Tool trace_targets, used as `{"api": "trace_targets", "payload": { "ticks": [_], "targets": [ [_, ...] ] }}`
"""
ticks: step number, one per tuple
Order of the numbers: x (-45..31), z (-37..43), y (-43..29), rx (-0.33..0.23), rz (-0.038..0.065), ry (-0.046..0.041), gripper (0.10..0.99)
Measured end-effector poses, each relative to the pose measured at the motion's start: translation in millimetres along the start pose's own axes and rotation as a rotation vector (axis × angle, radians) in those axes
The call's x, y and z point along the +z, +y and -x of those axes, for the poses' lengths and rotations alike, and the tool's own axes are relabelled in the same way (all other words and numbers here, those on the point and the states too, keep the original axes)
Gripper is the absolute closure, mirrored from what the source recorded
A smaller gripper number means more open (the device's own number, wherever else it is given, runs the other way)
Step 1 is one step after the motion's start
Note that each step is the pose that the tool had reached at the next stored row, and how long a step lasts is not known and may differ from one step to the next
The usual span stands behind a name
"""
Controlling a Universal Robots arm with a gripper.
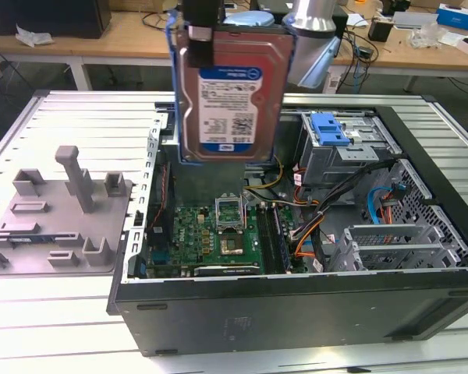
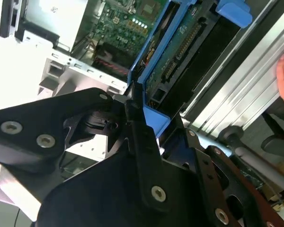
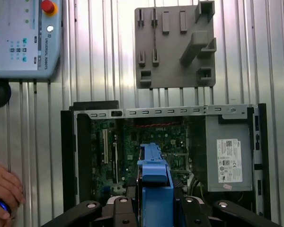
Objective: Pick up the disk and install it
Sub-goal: 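Pick up the disk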
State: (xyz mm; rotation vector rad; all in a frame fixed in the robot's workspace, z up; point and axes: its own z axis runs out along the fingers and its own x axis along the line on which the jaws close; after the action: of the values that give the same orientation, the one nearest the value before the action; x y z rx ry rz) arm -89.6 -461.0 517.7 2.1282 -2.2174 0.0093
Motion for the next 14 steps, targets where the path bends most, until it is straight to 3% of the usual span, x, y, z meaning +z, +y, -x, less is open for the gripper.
{"api": "trace_targets", "payload": {
  "ticks": [3, 8, 11, 14],
  "targets": [
    [-0.3, -4.8, -12.0, 0.0, 0.0, 0.0, 0.722],
    [-0.9, -13.8, -39.0, 0.0, 0.0, 0.0001, 0.722],
    [-1.4, -19.8, -62.0, 0.0, 0.0, 0.0, 0.722],
    [-1.7, -23.6, -76.6, 0.0, 0.0, 0.0, 0.722]
  ]
}}
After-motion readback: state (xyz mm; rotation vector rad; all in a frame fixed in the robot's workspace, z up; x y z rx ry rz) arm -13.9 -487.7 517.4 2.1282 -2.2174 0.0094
